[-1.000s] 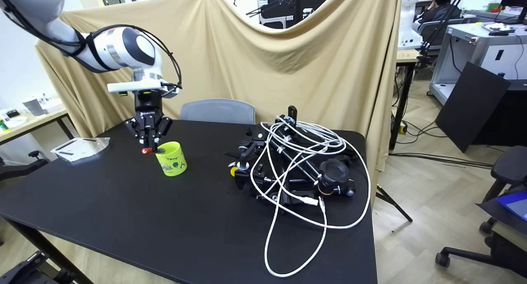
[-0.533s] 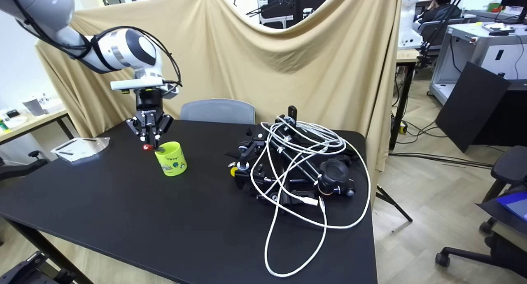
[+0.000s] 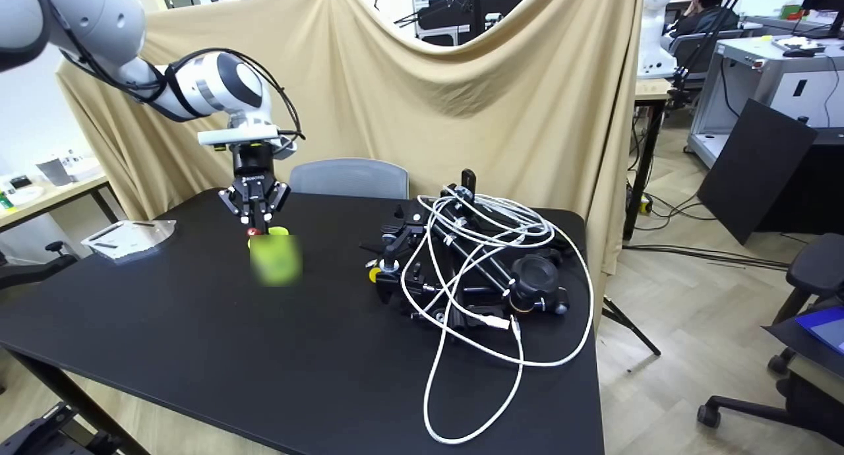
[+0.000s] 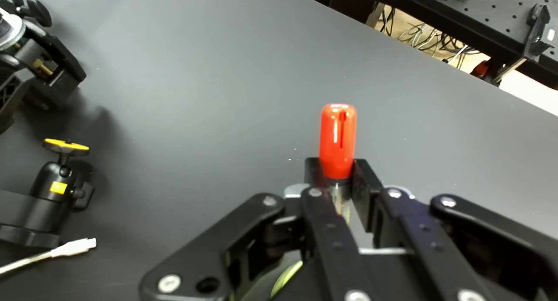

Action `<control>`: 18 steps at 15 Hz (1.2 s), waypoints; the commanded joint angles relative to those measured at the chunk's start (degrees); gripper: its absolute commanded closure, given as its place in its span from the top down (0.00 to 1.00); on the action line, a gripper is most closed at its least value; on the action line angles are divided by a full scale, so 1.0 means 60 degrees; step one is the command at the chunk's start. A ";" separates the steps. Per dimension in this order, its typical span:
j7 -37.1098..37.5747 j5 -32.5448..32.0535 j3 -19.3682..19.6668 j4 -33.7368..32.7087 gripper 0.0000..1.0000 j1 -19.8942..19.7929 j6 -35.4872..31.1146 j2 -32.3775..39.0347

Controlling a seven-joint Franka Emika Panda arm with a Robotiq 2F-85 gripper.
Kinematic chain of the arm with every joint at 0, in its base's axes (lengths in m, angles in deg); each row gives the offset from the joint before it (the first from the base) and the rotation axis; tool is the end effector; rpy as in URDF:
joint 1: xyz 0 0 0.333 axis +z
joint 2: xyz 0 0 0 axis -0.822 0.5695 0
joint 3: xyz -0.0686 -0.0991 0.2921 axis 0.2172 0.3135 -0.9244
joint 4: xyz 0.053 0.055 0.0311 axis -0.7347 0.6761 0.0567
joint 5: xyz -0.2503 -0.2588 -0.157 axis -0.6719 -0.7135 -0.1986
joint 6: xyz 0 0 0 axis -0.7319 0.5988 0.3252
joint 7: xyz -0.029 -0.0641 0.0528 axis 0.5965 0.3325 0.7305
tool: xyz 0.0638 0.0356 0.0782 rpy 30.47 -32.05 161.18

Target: Put the marker in the mug

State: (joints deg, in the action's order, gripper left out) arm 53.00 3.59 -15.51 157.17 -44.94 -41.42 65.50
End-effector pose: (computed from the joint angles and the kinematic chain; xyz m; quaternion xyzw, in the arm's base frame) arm 0.6273 0.1537 0.2451 0.8948 0.2738 -0.3455 0.0712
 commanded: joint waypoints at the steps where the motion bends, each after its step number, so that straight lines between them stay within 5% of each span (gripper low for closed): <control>1: -0.0362 -0.0243 0.0000 -0.1072 0.05 0.0109 0.0358 0.0723; 8: -0.0758 -0.0405 -0.0018 -0.1930 0.05 0.0347 0.0387 0.1434; 9: -0.0798 -0.0413 -0.0019 -0.1997 0.46 0.0381 0.0382 0.1476; 18: -0.0414 -0.0252 -0.0042 -0.1001 0.98 0.0370 -0.0113 0.0402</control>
State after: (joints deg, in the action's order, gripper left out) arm 48.56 1.65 -15.59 147.82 -42.25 -41.76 71.98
